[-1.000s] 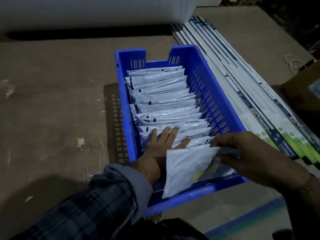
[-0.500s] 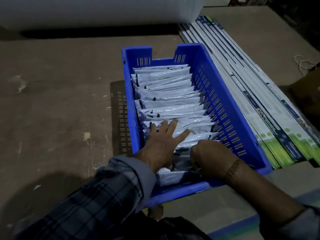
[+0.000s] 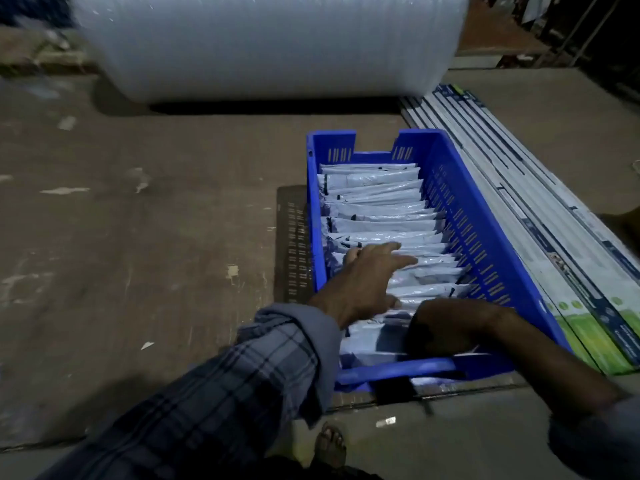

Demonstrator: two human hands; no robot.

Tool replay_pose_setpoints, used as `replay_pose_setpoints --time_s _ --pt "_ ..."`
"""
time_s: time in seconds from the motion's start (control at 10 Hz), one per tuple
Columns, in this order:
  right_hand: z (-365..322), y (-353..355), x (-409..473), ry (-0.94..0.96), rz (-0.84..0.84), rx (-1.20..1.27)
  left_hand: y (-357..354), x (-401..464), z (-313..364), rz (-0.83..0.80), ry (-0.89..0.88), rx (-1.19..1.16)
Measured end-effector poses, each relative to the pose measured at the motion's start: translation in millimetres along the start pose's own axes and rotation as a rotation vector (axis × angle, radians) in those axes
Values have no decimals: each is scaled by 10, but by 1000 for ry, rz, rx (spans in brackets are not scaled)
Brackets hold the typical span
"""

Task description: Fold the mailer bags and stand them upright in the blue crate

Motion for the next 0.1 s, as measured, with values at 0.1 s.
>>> replay_pose_setpoints --time_s 0.1 --pt "-182 392 -233 40 308 253 695 -222 51 339 -68 108"
Point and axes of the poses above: each hand's wrist, its own x-axis towards the middle knuckle, its own y-axis out of the back of the hand, z = x × y, the point moved 9 cm from there along x, towards the middle knuckle, and after that the axes turned 11 degrees about -y, right-handed, at the moved point
